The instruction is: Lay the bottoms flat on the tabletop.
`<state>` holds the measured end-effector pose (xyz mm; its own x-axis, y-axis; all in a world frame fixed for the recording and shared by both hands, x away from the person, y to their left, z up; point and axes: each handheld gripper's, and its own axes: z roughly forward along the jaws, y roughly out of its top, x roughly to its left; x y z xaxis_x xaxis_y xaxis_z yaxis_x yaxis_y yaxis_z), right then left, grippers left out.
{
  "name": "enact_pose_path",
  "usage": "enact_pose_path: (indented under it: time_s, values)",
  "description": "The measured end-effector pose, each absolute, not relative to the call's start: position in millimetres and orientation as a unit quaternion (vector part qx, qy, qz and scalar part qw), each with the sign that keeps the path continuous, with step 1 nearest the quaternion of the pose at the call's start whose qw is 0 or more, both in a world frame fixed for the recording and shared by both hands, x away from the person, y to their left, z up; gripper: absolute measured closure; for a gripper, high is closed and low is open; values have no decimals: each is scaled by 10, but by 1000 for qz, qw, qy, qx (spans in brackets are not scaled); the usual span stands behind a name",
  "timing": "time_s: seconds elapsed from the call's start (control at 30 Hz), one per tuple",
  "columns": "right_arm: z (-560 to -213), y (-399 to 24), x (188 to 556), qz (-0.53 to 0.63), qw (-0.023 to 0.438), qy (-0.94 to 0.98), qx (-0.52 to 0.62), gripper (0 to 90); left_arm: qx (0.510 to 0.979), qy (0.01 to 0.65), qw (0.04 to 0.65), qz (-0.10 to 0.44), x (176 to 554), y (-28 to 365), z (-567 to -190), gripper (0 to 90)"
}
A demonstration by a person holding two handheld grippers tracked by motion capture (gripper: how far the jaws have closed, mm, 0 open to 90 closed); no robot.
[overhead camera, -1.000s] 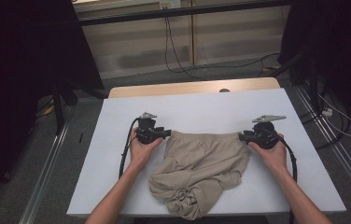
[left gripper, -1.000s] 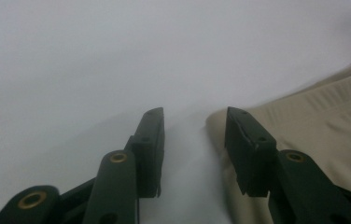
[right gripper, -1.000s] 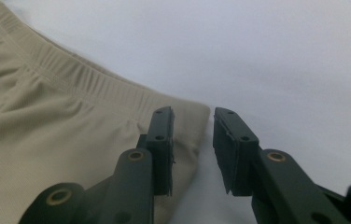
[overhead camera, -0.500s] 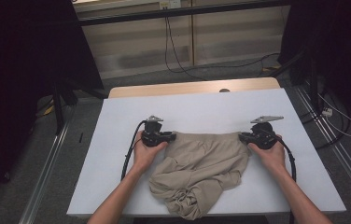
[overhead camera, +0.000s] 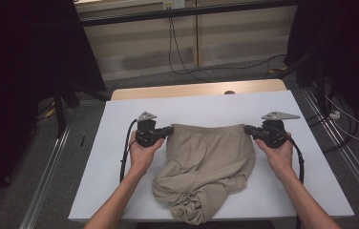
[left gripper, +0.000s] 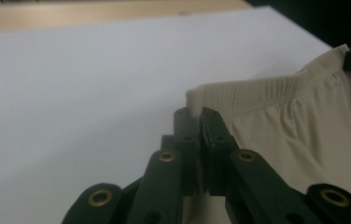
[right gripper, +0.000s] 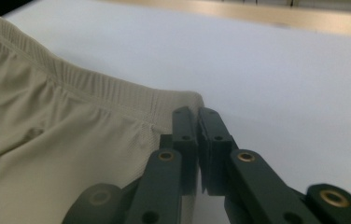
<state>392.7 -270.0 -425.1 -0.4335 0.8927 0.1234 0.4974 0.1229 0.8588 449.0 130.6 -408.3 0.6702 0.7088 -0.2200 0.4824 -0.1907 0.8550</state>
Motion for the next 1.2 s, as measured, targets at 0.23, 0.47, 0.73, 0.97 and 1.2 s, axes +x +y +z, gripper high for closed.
enact_pose_path:
  time_s: [0.23,0.47,0.73,0.97,1.2]
  values:
    - [-3900,-2639,3951,491,239,706,451,862,745,372,531,155,4464,1432,-3720,866]
    - [-3486,-2568,4050,525,260,690,425,861,720,361,564,182,4496,1575,-3320,867]
    - [-2871,-2476,4130,548,293,678,393,861,698,339,592,214,4471,1690,-2800,867]
    - [-2392,-2439,4102,556,329,668,369,861,684,327,614,222,4465,1708,-2519,867]
    - [-2733,-2492,4338,532,312,679,397,861,701,356,586,197,4785,1586,-2848,866]
